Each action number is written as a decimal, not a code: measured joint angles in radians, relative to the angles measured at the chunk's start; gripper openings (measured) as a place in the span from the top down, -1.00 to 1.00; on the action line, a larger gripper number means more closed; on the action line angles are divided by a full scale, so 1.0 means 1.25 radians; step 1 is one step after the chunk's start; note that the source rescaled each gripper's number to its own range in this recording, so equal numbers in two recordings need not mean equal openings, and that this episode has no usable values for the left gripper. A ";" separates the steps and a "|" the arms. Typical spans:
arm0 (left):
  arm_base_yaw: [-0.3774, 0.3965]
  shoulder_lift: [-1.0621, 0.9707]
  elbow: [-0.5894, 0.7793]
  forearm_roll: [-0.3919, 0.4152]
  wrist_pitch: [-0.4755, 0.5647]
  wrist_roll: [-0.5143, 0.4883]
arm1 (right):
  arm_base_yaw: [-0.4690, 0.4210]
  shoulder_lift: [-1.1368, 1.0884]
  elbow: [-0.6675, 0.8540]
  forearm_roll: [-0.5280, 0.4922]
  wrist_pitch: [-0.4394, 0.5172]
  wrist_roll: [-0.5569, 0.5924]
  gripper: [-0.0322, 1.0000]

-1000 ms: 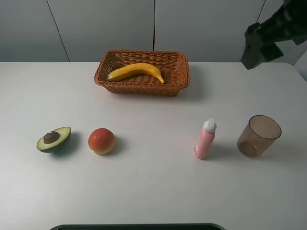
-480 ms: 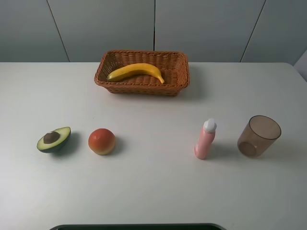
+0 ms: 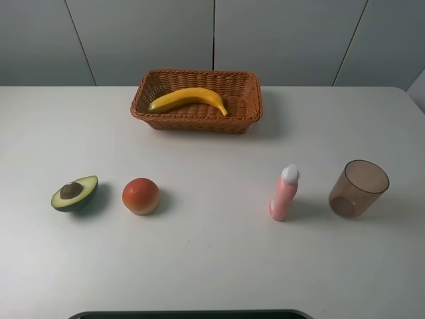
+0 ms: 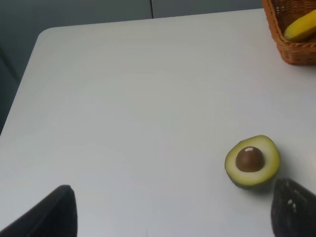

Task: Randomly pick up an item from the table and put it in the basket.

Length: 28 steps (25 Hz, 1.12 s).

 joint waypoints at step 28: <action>0.000 0.000 0.000 0.000 0.000 0.000 | -0.405 -0.032 0.000 0.021 -0.004 -0.042 -1.00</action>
